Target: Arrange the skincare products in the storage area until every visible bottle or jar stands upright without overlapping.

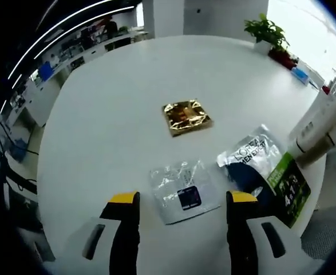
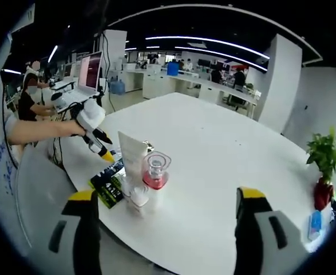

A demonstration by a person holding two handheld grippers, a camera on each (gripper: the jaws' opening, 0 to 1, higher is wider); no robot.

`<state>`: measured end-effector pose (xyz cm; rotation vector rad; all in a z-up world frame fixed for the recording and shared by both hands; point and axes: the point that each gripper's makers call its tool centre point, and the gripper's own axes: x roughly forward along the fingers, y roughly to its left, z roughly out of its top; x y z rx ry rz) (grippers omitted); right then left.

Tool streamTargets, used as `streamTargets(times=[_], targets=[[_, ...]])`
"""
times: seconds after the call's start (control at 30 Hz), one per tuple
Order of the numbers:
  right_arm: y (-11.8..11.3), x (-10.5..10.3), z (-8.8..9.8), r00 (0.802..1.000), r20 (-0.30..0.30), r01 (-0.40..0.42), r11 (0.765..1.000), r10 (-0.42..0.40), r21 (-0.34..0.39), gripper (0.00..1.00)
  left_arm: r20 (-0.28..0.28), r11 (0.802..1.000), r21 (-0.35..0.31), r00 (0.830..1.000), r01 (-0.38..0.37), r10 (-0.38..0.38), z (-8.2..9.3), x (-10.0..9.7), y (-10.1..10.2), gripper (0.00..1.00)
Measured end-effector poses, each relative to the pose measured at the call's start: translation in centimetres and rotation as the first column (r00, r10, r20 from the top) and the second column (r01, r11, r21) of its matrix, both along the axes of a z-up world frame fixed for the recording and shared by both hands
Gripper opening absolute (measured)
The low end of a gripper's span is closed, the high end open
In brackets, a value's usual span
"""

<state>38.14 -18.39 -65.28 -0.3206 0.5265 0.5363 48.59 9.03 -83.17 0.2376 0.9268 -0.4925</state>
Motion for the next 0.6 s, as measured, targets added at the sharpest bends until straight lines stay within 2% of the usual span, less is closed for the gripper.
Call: streamTargets(times=[0.17,0.6], targets=[[-0.14,-0.01,-0.01,1.0,0.001,0.006,1.0,-0.006,0.005,1.0,0.005,1.0,-0.002,1.0,0.001,-0.001,0.02,0.14,-0.12,0.57],[-0.12,-0.06,-0.18,1.0,-0.003,0.006,1.0,-0.006,0.006,1.0,0.011,1.0,-0.006,1.0,0.001,-0.001,0.14,0.16,-0.36,0.43]])
